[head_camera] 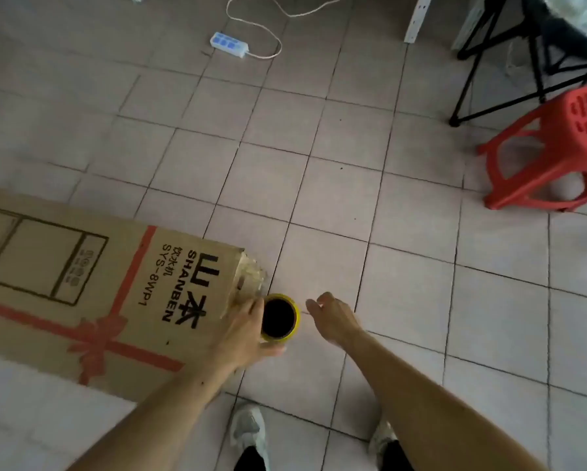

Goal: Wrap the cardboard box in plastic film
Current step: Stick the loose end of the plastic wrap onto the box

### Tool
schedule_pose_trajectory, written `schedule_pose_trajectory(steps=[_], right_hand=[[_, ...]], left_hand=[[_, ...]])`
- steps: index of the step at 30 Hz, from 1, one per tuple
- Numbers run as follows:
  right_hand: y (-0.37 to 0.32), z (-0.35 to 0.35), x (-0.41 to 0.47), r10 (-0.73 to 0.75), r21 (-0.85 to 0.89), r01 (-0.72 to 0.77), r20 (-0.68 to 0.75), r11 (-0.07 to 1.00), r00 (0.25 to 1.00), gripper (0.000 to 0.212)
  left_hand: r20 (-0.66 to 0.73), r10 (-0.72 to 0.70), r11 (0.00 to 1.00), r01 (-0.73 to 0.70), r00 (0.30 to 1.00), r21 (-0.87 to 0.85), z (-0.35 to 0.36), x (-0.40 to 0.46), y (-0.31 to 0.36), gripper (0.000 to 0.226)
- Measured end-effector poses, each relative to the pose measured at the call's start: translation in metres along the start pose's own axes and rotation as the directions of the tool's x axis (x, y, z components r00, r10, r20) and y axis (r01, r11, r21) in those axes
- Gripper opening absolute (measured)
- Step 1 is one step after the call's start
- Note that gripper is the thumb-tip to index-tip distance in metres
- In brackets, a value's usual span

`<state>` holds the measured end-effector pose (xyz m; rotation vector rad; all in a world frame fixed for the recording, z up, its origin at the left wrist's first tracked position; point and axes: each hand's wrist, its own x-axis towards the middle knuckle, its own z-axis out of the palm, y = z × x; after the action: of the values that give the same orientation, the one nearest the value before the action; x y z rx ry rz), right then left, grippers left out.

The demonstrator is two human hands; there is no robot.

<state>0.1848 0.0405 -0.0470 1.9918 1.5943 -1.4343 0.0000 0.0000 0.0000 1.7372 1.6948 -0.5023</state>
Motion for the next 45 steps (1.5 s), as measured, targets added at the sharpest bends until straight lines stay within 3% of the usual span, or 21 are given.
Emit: schedule_pose_trajectory(steps=[4, 8, 13, 18, 21, 26, 30, 33, 37, 42, 45], right_hand=[[0.018, 0.010, 0.051, -0.121, 0.095, 0.114, 0.063, 0.989, 0.991, 0.044], [0.029, 0.021, 0.095, -0.288, 0.308, 0.248, 0.094, 0.919, 0.953, 0.039], [0.037, 0.040, 0.143, -0.470, 0.697, 0.234, 0.167, 0.678, 0.867, 0.034], [0.026, 0.068, 0.183, -0.681, 0.845, 0.256, 0.161, 0.469, 0.714, 0.049], [0.020, 0.088, 0.195, -0.784, 0.908, 0.285, 0.070, 0.305, 0.617, 0.036], [0.015, 0.115, 0.194, -0.869, 0.948, 0.318, -0.148, 0.012, 0.472, 0.025], [0.019, 0.122, 0.187, -0.897, 0.907, 0.421, -0.175, 0.014, 0.406, 0.007], [0.019, 0.120, 0.182, -0.916, 0.864, 0.498, -0.136, 0.077, 0.378, 0.012], [0.022, 0.119, 0.176, -0.918, 0.843, 0.525, -0.112, 0.114, 0.380, 0.012], [0.028, 0.117, 0.179, -0.901, 0.844, 0.528, -0.155, 0.092, 0.404, 0.014], [0.034, 0.117, 0.182, -0.906, 0.875, 0.481, -0.166, 0.046, 0.389, 0.014]], left_hand=[[-0.076, -0.167, 0.986, 0.166, 0.983, -0.011, 0.038, 0.040, 0.019, 0.144], [-0.227, -0.231, 0.973, 0.230, 0.946, -0.030, 0.063, 0.071, 0.028, 0.135], [-0.279, -0.196, 0.975, 0.157, 0.940, -0.155, 0.071, 0.092, 0.014, 0.114], [-0.255, -0.159, 0.979, 0.119, 0.954, -0.163, 0.057, 0.095, -0.013, 0.113], [-0.262, -0.123, 0.984, 0.084, 0.957, -0.157, 0.059, 0.093, -0.030, 0.105], [-0.153, -0.109, 0.991, 0.095, 0.982, -0.091, 0.076, 0.089, -0.038, 0.099], [-0.155, -0.094, 0.996, 0.092, 0.983, -0.021, 0.087, 0.084, -0.036, 0.091], [-0.244, -0.060, 0.998, 0.066, 0.968, 0.017, 0.095, 0.083, -0.032, 0.088], [-0.253, -0.095, 0.993, 0.072, 0.963, -0.099, 0.094, 0.076, -0.025, 0.089], [-0.421, -0.045, 0.970, -0.061, 0.906, -0.235, 0.098, 0.074, -0.012, 0.041], [-0.511, -0.038, 0.964, -0.103, 0.859, -0.246, 0.100, 0.079, -0.004, 0.038]])
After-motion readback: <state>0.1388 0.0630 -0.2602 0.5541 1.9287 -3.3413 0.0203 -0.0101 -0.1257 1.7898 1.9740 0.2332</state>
